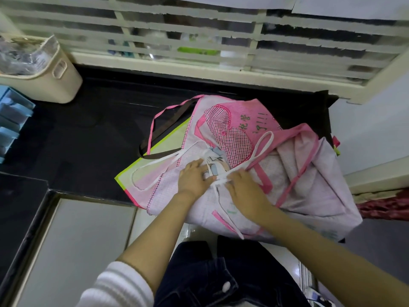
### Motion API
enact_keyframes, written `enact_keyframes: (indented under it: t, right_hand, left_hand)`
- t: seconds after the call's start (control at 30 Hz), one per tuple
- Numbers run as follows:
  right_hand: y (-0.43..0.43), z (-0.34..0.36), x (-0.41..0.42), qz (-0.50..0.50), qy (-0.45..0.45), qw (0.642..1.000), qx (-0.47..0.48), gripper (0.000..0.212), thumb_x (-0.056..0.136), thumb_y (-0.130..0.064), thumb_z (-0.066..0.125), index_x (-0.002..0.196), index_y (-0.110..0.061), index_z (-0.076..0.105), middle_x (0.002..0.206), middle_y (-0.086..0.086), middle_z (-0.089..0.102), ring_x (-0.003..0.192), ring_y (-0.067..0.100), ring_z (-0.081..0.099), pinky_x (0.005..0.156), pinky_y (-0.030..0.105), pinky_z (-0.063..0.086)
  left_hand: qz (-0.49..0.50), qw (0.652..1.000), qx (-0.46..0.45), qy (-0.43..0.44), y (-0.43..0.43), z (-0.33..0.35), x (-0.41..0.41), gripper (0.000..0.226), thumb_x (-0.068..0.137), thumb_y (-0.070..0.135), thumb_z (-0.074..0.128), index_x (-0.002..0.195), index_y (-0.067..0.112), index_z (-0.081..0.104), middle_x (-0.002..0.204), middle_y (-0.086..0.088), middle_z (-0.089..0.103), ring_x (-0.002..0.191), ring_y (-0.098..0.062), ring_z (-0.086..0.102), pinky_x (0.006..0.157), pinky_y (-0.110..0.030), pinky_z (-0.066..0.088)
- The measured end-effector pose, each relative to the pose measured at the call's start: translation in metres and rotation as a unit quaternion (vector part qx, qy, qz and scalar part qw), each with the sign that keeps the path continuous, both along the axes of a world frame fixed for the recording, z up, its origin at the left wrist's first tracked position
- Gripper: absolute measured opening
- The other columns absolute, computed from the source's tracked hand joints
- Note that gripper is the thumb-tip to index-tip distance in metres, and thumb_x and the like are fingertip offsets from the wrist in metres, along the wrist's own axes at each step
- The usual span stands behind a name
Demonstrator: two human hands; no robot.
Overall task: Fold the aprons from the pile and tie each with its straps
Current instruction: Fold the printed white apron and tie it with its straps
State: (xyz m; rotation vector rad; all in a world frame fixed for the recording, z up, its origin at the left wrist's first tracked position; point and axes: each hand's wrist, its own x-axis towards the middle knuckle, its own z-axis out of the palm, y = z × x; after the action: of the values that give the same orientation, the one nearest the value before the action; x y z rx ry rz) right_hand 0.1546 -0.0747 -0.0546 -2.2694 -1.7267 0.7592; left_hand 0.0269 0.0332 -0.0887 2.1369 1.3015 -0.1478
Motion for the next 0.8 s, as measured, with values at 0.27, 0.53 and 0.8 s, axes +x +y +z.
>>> enact_keyframes:
  t: [0.27,0.53,0.8]
  right_hand:
    - [0.073,-0.011,0.021,-0.052,0.097,0.993,-0.045,0.026,0.090,-0.041,0.057,0.080,-0.017,0.057,0.064,-0.005,0.041,0.062,0.013,0.042,0.061,0.028,0.034]
    - [0.098,-0.022,0.014,-0.072,0.084,0.989,-0.100,0.081,0.067,-0.067,0.066,0.114,-0.001,0.058,0.100,0.012,0.052,0.110,0.031,0.052,0.093,0.038,0.041]
    - [0.103,-0.033,0.009,-0.120,0.084,0.981,-0.123,0.080,0.069,-0.058,0.072,0.120,0.001,0.051,0.126,0.019,0.042,0.119,0.030,0.038,0.100,0.034,0.034]
  left_hand:
    - [0.031,0.999,0.013,-0.036,-0.008,-0.007,-0.001,0.047,0.089,0.042,0.059,0.132,0.026,0.054,0.154,0.003,0.028,0.143,-0.017,0.019,0.109,-0.031,0.017]
    - [0.069,0.994,0.032,-0.075,-0.017,-0.017,0.000,0.050,0.087,0.036,0.064,0.132,0.018,0.054,0.151,0.001,0.034,0.143,-0.019,0.022,0.110,-0.030,0.016]
    - [0.138,0.974,0.062,-0.172,-0.028,-0.024,0.003,0.032,0.077,0.022,0.075,0.105,0.007,0.067,0.124,-0.009,0.056,0.117,-0.027,0.049,0.100,-0.042,0.038]
